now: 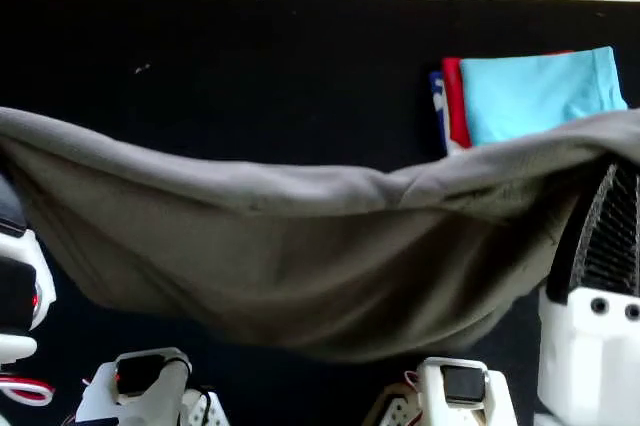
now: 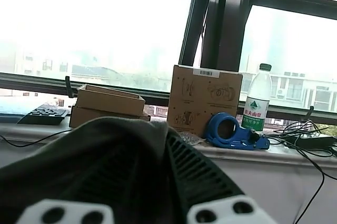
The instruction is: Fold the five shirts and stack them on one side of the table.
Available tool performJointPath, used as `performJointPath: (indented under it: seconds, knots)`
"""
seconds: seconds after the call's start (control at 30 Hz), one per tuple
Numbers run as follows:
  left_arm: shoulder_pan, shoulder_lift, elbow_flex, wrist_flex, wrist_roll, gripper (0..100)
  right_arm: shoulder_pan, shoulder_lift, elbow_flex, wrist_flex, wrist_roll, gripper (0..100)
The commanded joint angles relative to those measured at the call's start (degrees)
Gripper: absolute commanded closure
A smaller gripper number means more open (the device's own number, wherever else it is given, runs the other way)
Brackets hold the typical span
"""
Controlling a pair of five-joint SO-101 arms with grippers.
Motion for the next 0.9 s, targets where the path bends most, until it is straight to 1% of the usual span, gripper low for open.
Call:
performJointPath:
  seconds: [0.0, 0.1, 0.17, 0.27, 0.33, 0.43, 0.53, 0.67, 0.87]
  knots:
    - [0.31, 0.84, 5.05, -0.26, -0.35, 99, 0.57, 6.81, -0.92, -0.84, 0.35, 99.2]
    - [0.31, 0.84, 14.90, -1.23, -0.44, 99, 0.40, 14.81, -0.92, -0.84, 0.26, 99.2]
    - [0.31, 0.84, 22.99, -4.22, -0.53, 99, -1.63, 21.05, -0.92, -0.84, 0.26, 99.2]
    - [0.31, 0.92, 36.53, -10.99, -0.62, 99, -4.70, 31.08, -0.92, -0.84, 0.35, 99.2]
    - [0.31, 2.15, 45.67, -17.05, -1.76, 99, -6.90, 38.37, -0.92, -2.15, 0.35, 99.2]
    - [0.22, 7.08, 53.58, -25.41, -4.66, 99, -8.40, 49.27, -1.45, -6.81, 0.35, 99.2]
    - [-1.80, 13.67, 52.18, -29.54, -5.80, 99, -8.84, 57.98, -3.56, -12.35, 0.62, 99.2]
    - [-3.38, 24.66, 42.77, -29.80, -7.82, 99, -9.01, 65.45, -9.98, -12.53, 0.62, 99.2]
    - [-3.56, 38.20, 28.44, -29.71, -11.87, 99, -8.75, 72.40, -16.31, -12.53, 0.70, 99.2]
